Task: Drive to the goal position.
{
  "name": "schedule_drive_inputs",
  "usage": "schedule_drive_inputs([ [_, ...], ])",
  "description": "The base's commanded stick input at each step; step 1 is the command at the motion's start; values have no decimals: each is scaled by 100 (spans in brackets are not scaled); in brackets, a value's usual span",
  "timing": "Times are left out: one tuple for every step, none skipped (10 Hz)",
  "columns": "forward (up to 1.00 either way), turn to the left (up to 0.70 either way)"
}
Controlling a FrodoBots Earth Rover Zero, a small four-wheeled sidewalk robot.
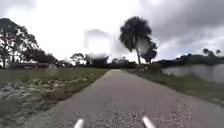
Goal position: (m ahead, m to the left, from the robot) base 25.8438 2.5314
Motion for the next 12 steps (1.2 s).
schedule_drive_inputs([
  [70, 0],
  [70, 0],
  [70, 0],
  [70, 0],
  [70, 0],
  [70, 0],
  [70, 0],
  [70, 0],
  [70, 0],
  [70, 0],
  [70, 0],
  [70, 0],
])
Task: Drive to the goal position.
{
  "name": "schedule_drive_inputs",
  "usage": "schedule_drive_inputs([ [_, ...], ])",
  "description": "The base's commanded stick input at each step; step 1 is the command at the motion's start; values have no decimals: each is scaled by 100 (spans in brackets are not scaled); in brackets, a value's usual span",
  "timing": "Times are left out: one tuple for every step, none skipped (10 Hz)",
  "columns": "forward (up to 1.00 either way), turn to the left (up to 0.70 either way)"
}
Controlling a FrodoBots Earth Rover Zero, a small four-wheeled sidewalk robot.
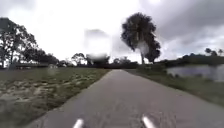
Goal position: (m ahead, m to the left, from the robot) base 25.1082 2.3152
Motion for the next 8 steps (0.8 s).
schedule_drive_inputs([
  [70, 0],
  [70, 0],
  [70, 0],
  [70, 0],
  [70, 0],
  [70, 0],
  [70, 0],
  [70, 0],
])
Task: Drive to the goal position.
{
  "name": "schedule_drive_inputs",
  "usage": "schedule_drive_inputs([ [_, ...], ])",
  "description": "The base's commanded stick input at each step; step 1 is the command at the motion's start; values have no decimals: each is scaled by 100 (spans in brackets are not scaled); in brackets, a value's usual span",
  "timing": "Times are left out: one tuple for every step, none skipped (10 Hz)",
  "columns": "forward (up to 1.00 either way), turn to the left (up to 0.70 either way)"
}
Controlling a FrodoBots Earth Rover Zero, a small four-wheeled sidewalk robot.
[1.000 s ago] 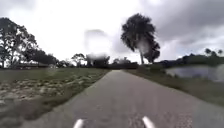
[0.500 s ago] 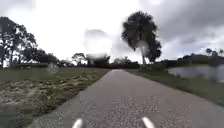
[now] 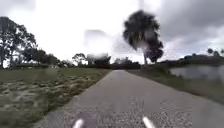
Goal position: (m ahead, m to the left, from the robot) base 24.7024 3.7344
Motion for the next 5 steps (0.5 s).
schedule_drive_inputs([
  [70, 0],
  [70, 0],
  [70, 0],
  [70, 0],
  [70, 0],
])
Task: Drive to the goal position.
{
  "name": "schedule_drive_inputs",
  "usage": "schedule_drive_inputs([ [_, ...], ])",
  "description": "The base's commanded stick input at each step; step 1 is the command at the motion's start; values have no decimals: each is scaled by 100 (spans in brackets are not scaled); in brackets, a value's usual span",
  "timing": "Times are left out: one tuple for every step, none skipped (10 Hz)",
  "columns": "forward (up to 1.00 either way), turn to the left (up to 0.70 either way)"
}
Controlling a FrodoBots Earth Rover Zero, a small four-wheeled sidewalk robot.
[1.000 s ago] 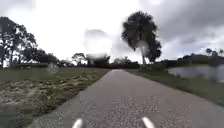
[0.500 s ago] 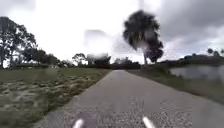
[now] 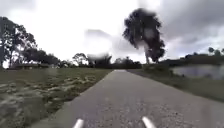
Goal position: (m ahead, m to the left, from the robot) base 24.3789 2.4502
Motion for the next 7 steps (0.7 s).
schedule_drive_inputs([
  [70, 0],
  [70, 0],
  [70, 0],
  [70, 0],
  [70, 0],
  [70, 0],
  [70, 0],
])
